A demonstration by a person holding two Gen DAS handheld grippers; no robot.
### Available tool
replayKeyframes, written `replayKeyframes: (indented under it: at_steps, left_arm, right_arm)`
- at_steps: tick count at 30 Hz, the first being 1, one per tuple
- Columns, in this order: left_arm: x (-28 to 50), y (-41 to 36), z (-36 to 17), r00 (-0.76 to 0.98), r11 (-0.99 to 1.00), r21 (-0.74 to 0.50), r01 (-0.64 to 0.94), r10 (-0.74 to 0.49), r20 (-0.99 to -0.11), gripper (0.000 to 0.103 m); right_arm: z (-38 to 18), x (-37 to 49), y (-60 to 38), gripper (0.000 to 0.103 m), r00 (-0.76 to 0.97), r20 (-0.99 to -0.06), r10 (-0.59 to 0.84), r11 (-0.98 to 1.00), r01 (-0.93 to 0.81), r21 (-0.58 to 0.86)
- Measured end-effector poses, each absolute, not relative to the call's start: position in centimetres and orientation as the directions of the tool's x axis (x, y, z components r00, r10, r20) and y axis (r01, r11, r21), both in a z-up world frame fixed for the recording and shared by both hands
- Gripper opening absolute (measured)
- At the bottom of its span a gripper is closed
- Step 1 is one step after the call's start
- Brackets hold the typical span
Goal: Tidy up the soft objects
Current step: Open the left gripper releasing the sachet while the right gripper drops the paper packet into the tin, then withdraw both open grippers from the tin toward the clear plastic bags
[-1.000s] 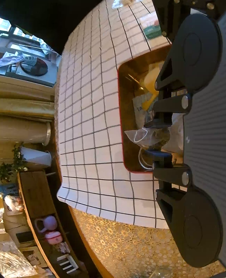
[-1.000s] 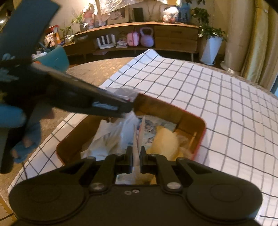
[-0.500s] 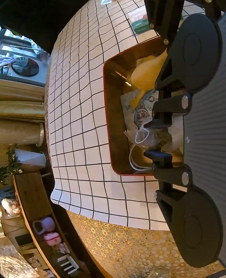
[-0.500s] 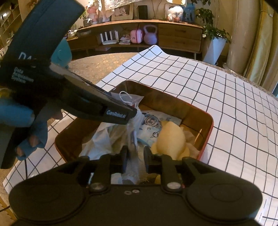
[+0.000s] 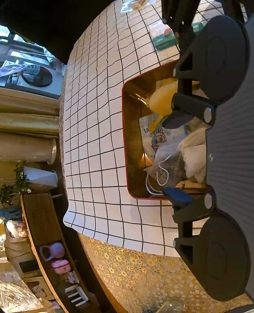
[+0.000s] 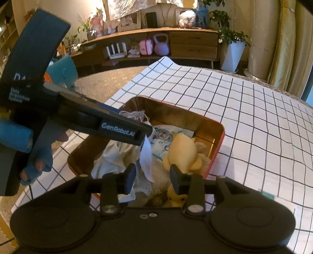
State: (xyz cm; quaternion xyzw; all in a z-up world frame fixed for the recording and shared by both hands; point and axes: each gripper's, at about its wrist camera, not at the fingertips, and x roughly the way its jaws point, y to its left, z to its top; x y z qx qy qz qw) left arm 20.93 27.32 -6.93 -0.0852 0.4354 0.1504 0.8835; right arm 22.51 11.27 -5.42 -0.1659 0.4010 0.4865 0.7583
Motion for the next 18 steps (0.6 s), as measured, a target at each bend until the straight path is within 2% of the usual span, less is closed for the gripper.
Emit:
replayKeyframes:
  at_steps: [9,18]
  left_arm:
    - [19.1,25.8,-4.3,0.601,0.939,-0.010,-0.343,0.211,-0.771,0.066]
    - [17.5,21.8,-1.0,0.654,0.955,-0.005,-0.297,0.200,-0.730,0.066]
  right_arm:
    - [-2.8,22.0,8.4,0.056,0.228,-0.727,0.648,0.483,-0.861,0.160]
    - [0.3,20.7,4.4,0.064,0.247,-0.665,0.705,0.479,-0.857,0.189]
